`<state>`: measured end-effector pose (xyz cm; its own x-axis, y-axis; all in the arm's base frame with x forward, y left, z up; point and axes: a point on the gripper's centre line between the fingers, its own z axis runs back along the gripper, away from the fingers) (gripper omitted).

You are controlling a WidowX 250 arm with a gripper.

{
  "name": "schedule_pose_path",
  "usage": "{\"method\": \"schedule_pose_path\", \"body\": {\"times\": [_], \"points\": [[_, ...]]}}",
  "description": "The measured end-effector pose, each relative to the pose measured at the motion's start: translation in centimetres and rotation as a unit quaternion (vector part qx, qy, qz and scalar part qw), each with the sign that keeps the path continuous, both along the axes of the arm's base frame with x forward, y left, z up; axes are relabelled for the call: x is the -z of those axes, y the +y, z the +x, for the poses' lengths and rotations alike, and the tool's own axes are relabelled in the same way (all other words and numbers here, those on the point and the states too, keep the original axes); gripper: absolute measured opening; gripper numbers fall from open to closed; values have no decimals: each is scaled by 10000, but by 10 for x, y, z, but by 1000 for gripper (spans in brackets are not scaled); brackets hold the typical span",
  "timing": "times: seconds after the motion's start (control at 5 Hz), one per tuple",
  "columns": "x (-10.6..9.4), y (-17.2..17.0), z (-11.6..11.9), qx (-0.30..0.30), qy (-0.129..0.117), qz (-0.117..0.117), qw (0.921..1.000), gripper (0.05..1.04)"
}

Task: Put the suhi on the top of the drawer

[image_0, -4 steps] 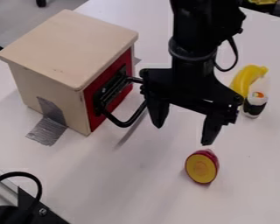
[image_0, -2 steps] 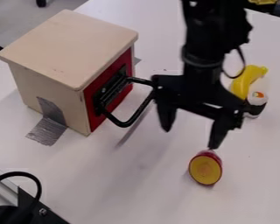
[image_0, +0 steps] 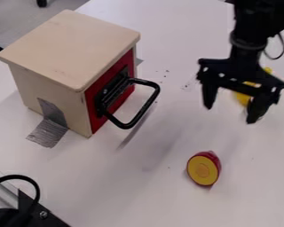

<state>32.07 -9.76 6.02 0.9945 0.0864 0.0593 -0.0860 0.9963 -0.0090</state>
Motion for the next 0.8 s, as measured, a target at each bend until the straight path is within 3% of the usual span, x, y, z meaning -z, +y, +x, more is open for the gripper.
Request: {"method": "schedule_pose_path", "body": {"times": [0.2, 0.8], "points": [[10, -14, 35, 121, -81, -20, 9999, 1001], [29, -43, 67, 293, -111, -53, 9995, 1001]]}}
